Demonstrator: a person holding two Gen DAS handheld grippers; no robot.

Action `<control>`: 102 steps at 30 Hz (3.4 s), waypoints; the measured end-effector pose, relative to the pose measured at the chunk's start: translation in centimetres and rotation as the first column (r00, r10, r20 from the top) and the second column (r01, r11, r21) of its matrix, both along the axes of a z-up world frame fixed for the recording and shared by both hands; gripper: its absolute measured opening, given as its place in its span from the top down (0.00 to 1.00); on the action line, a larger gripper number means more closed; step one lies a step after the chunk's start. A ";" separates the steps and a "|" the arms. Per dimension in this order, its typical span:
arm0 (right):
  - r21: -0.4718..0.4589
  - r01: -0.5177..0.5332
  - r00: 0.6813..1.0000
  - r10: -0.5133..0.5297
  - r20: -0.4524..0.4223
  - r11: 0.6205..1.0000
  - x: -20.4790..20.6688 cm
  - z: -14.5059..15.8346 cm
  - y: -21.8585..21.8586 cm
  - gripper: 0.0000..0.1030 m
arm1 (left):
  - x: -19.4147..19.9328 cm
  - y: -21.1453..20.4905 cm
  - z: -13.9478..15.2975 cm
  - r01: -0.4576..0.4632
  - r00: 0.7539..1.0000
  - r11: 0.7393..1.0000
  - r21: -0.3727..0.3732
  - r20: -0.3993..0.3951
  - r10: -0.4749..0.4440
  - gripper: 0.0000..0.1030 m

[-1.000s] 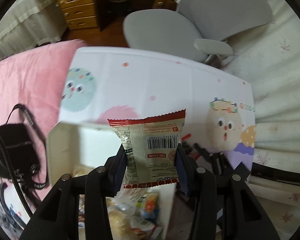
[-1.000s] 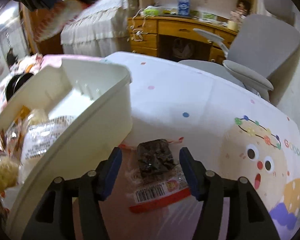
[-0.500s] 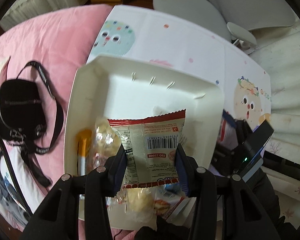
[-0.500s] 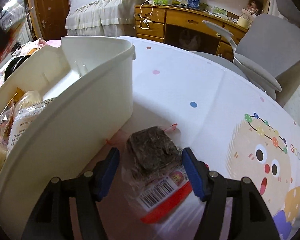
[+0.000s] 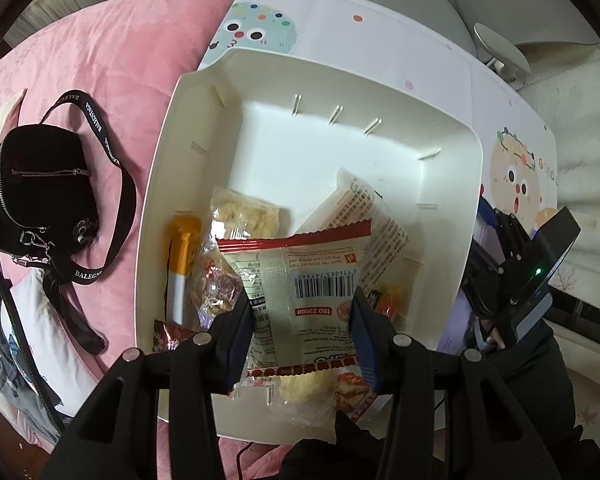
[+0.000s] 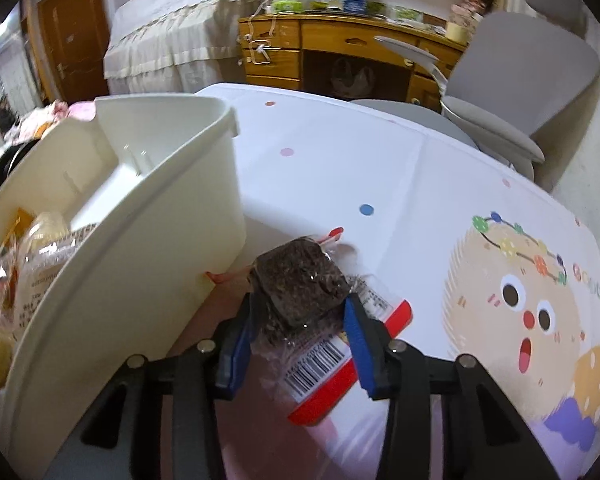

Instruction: Organize snacks

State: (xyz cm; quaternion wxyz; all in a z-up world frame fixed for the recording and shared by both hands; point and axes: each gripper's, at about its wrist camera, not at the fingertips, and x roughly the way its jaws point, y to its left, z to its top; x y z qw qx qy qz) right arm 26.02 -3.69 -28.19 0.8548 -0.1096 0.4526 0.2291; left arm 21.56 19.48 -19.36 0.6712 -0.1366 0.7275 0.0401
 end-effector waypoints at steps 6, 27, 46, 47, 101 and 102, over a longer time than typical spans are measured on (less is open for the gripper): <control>0.021 0.059 0.998 -0.059 -0.002 0.998 0.0 0.6 -0.6 0.58 | -0.5 -0.1 0.2 0.023 1.000 1.000 -0.008 0.003 -0.023 0.57; 0.120 0.195 0.970 -0.209 0.122 0.973 -7.8 11.6 1.4 0.58 | -3.6 1.6 2.4 0.159 0.976 0.984 -0.079 0.163 -0.144 0.57; 0.169 0.272 0.960 -0.279 0.018 0.947 -21.1 13.6 7.9 0.39 | -12.5 4.5 5.3 0.239 0.879 0.968 -0.075 0.440 -0.183 0.31; 0.181 0.287 0.957 -0.292 -0.002 0.941 -21.9 13.9 7.6 0.37 | -13.2 4.4 5.4 0.235 0.880 0.969 -0.080 0.441 -0.177 0.31; 0.075 0.354 0.934 -0.348 -0.085 0.932 -36.8 25.0 -15.4 0.00 | -32.3 -21.2 16.9 0.088 0.781 0.970 0.226 0.590 -0.208 0.01; 0.075 0.349 0.936 -0.342 -0.088 0.934 -36.6 24.9 -15.5 0.00 | -32.3 -21.3 16.8 0.085 0.782 0.971 0.224 0.588 -0.204 0.01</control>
